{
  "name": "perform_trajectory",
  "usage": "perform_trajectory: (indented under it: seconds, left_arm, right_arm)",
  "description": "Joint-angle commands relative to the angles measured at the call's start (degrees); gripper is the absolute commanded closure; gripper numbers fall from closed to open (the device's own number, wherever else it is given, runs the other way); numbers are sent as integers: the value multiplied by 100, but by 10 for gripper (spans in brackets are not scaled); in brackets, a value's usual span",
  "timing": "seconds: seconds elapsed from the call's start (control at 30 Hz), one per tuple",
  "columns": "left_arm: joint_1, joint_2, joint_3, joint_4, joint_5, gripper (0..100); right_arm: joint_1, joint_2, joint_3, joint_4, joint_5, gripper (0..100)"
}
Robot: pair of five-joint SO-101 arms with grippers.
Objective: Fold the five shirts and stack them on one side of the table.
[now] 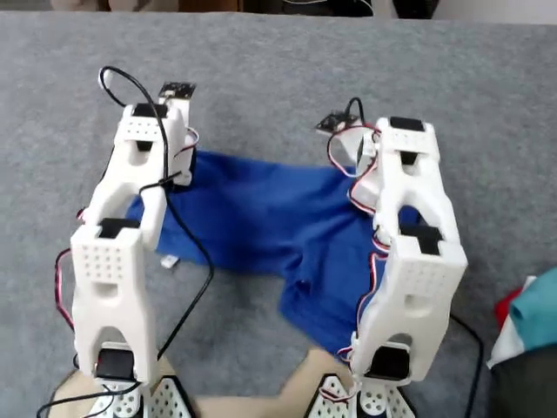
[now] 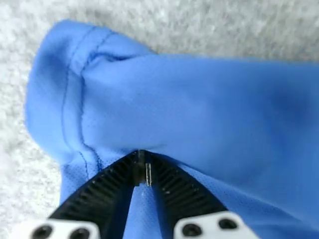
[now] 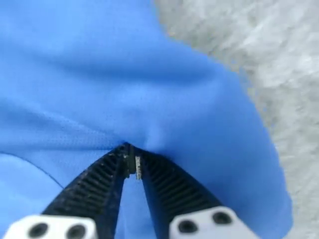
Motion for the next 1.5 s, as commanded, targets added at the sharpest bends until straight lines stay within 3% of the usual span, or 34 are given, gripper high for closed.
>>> perform_trajectory:
  seconds: [0.0, 0.37, 0.6, 0.8, 0.93, 1.17, 1.3, 1.47]
  left_arm:
    - [-9, 541, -1292, 299, -70, 981]
    - [-211, 1437, -4501, 1046, -44, 981]
    - [-211, 1851, -4967, 1090, -18, 981]
    - [-220, 1684, -5002, 2092, -114, 981]
    - [-299, 1508, -5002, 2418, -466, 981]
    - [-721, 954, -4422, 2444, -501, 981]
    - [-747, 268, -3138, 2444, -677, 981]
    - [-730, -1174, -1292, 2409, -703, 981]
  right_arm:
    - [-13, 259, -813, 123, -44, 993]
    - [-13, 840, -2677, 738, -35, 992]
    - [-31, 1314, -3785, 1029, -26, 991]
    - [-57, 1165, -5033, 2593, 334, 990]
    - [-13, 840, -5314, 2760, 519, 975]
    - [-189, -822, -3231, 2752, 782, 911]
    - [-620, -2369, -1059, 2523, 1011, 910]
    - [-1323, -4804, 2316, 1257, 1020, 910]
